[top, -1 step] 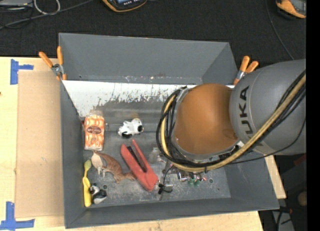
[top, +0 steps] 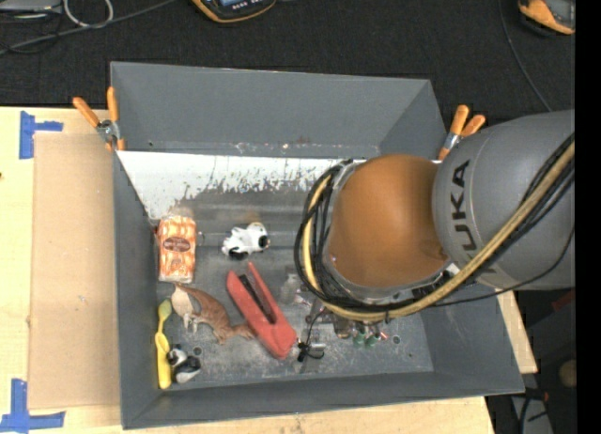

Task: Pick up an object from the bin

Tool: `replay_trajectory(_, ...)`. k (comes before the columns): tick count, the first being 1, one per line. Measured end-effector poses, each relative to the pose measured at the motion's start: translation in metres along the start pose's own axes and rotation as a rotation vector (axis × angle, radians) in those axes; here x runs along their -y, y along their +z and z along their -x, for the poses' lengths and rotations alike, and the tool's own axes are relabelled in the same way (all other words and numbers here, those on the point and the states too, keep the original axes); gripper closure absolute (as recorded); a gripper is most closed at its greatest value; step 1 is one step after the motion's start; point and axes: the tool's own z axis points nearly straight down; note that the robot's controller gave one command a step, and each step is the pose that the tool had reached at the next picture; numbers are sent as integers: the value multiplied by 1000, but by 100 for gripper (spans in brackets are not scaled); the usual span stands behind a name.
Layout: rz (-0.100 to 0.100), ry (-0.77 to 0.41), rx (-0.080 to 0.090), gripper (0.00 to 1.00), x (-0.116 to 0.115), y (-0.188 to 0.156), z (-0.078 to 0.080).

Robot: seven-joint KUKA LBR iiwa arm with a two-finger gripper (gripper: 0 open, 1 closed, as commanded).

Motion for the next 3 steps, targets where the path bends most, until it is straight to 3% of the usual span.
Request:
replay_trajectory(1,2,158,6,0,-13,46,18)
replay_trajectory(2,-2,46,-5,0,-34,50,9)
replay_trajectory(3,1,138,-6,100,1,103,34)
